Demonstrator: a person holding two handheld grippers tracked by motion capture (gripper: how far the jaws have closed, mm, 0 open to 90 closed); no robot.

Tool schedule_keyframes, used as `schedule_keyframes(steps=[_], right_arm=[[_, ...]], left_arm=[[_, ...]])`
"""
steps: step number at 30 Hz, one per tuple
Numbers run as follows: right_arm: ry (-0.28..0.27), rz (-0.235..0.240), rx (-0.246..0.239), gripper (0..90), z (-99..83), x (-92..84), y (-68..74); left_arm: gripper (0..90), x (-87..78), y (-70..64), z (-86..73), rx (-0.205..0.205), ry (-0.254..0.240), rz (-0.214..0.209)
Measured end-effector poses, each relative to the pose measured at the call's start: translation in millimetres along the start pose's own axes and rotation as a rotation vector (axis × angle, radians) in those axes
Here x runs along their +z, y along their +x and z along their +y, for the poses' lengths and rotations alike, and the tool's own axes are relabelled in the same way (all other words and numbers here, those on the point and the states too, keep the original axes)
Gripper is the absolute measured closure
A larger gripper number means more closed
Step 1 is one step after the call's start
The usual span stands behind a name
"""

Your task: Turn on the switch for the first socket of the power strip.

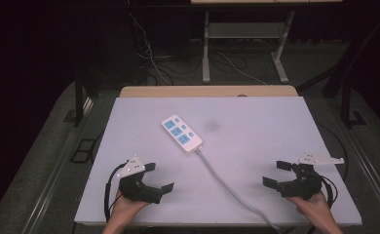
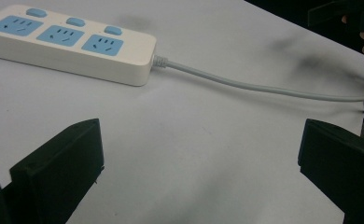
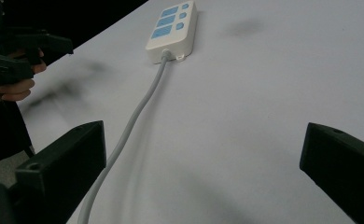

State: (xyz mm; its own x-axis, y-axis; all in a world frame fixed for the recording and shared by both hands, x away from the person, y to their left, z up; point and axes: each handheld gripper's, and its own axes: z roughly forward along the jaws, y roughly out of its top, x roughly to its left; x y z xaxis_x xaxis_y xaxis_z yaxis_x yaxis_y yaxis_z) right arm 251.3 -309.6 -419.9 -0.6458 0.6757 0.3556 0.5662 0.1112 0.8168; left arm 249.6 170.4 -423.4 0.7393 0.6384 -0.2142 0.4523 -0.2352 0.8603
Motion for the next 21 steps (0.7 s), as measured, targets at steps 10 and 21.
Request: schedule_keyframes(steps=[10,21], right_arm=[[0.004,0.001,-0.002,0.1,-0.7,-0.2,0.1],[0.01,0.003,0.003,0.1,-1.8,0.1,-1.4]], left_arm=[[0.0,0.8,-1.7,0.2,-0.006,0.0,-0.014],[0.0,5.5,-6.3,1.5,0.02,0.034,-0.025]])
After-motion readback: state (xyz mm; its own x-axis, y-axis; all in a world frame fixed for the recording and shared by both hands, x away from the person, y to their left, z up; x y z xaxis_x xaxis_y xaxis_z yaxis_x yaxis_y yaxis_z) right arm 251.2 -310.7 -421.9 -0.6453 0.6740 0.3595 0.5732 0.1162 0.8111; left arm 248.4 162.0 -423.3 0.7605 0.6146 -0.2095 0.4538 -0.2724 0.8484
